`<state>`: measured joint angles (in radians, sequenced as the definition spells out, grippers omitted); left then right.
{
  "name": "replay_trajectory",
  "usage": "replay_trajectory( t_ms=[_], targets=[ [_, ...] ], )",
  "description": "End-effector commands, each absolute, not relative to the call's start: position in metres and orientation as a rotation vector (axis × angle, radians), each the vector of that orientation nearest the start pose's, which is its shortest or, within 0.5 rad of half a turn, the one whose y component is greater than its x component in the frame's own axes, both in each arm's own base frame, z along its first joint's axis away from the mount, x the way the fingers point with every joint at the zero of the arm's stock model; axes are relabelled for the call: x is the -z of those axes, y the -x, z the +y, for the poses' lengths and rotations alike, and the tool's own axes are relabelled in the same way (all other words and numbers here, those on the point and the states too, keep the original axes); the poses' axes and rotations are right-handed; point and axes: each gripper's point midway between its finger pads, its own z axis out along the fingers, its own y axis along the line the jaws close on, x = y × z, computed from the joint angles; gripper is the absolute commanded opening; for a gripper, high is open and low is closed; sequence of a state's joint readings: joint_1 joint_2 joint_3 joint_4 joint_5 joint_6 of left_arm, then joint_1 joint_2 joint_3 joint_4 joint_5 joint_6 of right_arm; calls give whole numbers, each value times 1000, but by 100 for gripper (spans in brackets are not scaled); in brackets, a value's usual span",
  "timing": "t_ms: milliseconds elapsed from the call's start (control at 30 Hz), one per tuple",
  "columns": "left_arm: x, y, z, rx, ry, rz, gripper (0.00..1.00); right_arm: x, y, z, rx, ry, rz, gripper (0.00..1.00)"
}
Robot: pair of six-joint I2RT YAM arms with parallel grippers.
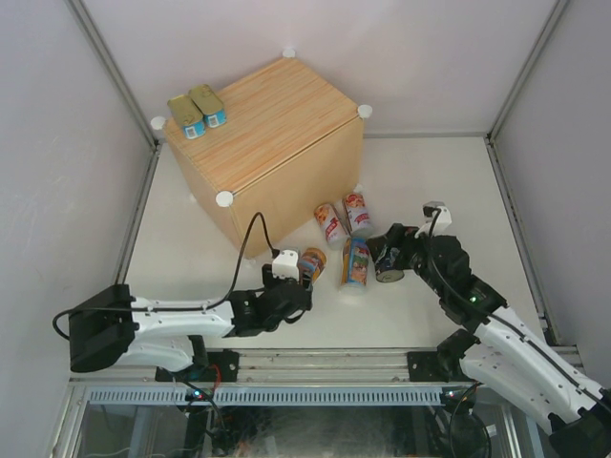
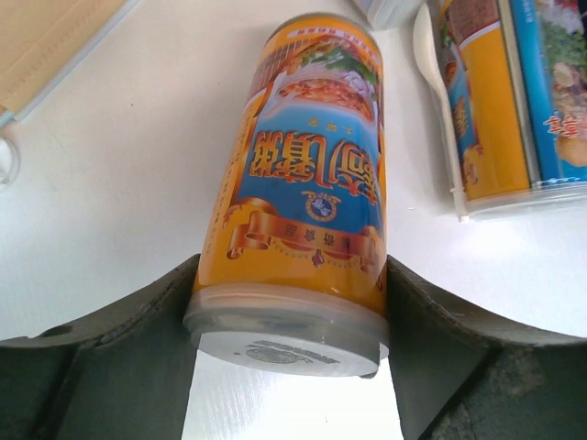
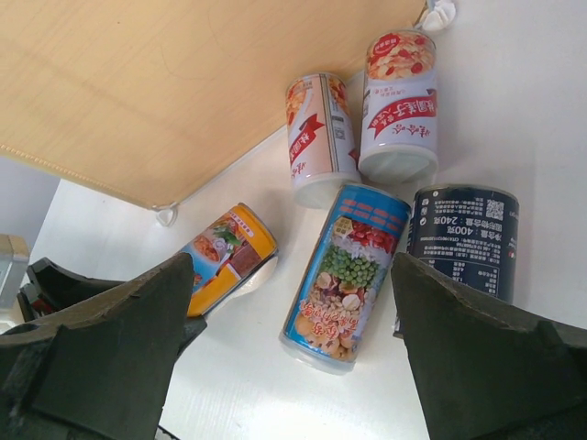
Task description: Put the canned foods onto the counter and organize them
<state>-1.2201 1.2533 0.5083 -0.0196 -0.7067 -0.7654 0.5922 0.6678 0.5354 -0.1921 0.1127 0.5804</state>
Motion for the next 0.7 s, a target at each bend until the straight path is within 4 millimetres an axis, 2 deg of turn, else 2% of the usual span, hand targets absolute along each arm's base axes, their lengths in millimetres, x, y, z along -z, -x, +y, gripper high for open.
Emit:
replay_trajectory(
  t_ms=[0, 367, 667],
  targets=[
    [-124, -200, -266, 397, -88, 2035, 18, -200, -236, 167, -701, -76, 1921, 88],
    [-154, -194, -261, 337, -178, 2057, 15, -204, -225, 176, -732, -64, 1906, 88],
    [-180, -199, -261, 252, -263, 2044, 16, -206, -221, 180, -742, -59, 1900, 88]
  ],
)
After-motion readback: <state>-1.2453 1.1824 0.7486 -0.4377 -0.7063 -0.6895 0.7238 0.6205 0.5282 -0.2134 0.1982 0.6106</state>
